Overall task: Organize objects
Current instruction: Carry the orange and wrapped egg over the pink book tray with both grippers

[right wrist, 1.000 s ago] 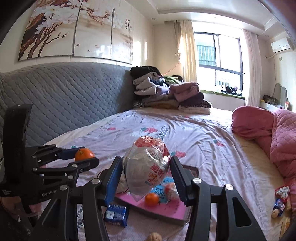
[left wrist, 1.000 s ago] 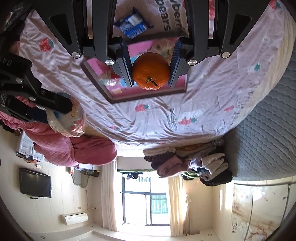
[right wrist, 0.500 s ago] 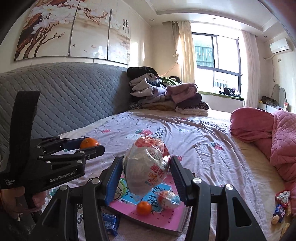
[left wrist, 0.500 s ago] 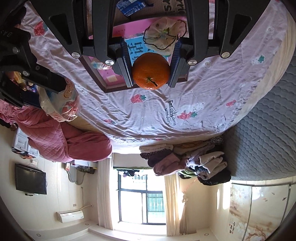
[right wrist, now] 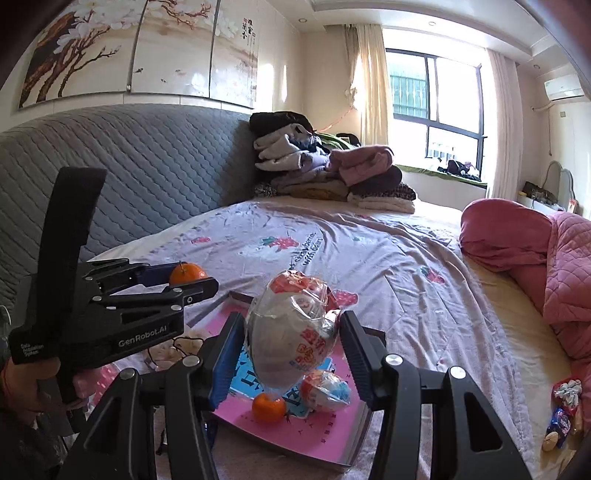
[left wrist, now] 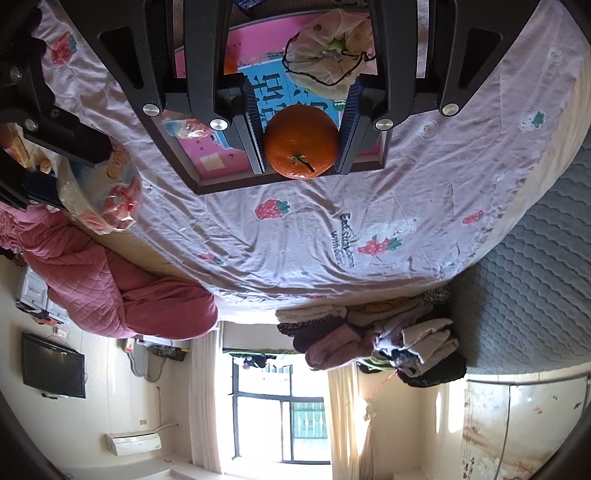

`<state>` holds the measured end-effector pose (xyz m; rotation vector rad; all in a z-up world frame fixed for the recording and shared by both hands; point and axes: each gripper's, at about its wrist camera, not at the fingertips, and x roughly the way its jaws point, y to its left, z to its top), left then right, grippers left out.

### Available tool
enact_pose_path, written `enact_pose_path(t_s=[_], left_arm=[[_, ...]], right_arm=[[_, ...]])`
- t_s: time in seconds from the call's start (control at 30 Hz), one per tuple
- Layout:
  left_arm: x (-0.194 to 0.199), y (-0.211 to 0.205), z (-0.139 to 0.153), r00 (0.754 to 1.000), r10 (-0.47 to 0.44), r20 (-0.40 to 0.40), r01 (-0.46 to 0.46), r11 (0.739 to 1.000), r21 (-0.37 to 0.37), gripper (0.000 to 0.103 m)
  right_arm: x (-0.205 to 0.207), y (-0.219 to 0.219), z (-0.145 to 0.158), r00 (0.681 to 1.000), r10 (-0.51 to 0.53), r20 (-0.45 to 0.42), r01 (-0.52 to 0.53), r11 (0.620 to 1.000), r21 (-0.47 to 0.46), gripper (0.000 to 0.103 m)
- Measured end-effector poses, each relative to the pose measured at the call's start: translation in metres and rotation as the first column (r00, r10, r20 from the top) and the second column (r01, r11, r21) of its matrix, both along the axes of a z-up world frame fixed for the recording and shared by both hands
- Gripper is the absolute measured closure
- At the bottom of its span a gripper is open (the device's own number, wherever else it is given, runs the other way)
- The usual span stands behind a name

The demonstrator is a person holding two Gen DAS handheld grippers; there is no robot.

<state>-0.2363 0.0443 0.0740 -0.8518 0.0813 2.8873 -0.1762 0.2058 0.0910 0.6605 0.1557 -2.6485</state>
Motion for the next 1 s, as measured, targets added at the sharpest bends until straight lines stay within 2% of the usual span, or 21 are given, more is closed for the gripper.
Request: enact_pose_path(t_s=[0.27,0.7,1.0], left_arm=[[-0.023,0.002,-0.025,0.998,0.003,0.062,-0.003,1.000,-0.005,0.064],[-0.049,0.020,-0.070,0.985,-0.037,0.168,0.042,0.999,-0.027,0.064],[-0.057,0.027,-0.093,0.975,-0.051,0.218,0.061,0.997,-0.041,0.064]], right_arm=[[-0.012,0.001,-0.014,0.999,-0.003,0.037,0.002,1.000,0.022,0.050],[-0.035,0.002,-0.066,0.984,-0.011,0.179,-0.005,0.996,0.093,0.050],[-0.041,0.002,-0.089,0.973,-0.012,0.231,-0.015,0.993,0.113,0.050]])
